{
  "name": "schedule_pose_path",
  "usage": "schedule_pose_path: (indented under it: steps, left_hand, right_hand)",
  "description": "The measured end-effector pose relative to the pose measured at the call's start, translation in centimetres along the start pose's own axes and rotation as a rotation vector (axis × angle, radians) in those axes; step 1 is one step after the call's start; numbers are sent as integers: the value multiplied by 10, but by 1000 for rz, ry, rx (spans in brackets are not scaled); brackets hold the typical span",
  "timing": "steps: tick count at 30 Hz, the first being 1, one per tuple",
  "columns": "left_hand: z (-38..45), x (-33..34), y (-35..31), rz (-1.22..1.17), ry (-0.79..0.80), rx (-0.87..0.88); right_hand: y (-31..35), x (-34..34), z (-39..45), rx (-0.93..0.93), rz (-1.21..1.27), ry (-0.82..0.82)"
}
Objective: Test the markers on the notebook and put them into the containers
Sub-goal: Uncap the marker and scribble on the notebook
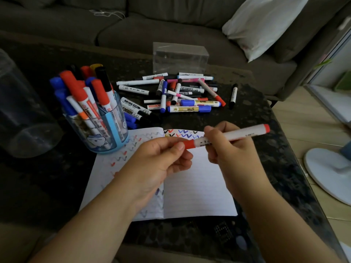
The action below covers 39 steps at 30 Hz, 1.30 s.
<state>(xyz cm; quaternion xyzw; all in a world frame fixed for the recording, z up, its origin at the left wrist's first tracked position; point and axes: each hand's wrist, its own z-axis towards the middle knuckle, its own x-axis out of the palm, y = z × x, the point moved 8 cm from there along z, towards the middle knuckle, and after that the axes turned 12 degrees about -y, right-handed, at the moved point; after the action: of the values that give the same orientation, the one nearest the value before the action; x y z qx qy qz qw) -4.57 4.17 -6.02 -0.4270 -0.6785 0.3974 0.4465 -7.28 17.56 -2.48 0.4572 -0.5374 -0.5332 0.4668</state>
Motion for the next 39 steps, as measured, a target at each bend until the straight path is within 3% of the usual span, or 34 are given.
schedule_pose_path:
  steps: [5, 9, 16, 23, 31, 36, 38, 39]
  left_hand:
    - [-1, -13, -6, 593, 48, 221]
    - [-5, -21, 1, 757, 64, 244]
    - [-12, -33, 19, 654, 7, 191]
    - [-20, -35, 5, 653, 18, 293]
    - [-11, -52, -11, 683, -63, 330]
    - [-7, -70, -18, 591, -183, 316]
    - [-9, -78, -24, 538, -232, 311]
    - [-10, -81, -27, 514, -258, 309]
  right_hand:
    - [-24, 9, -7, 141, 27, 5]
    - [-46, 19, -17, 233, 54, -78]
    - [-66, 26, -34, 327, 213, -165]
    - [-61, 36, -36, 343, 293, -114]
    - [-57, 49, -36, 404, 144, 19]
    - [-42, 44, -29, 408, 175, -47]
    - [-36, 30, -23, 307, -16, -145]
    - [-28, 22, -19, 167, -212, -203]
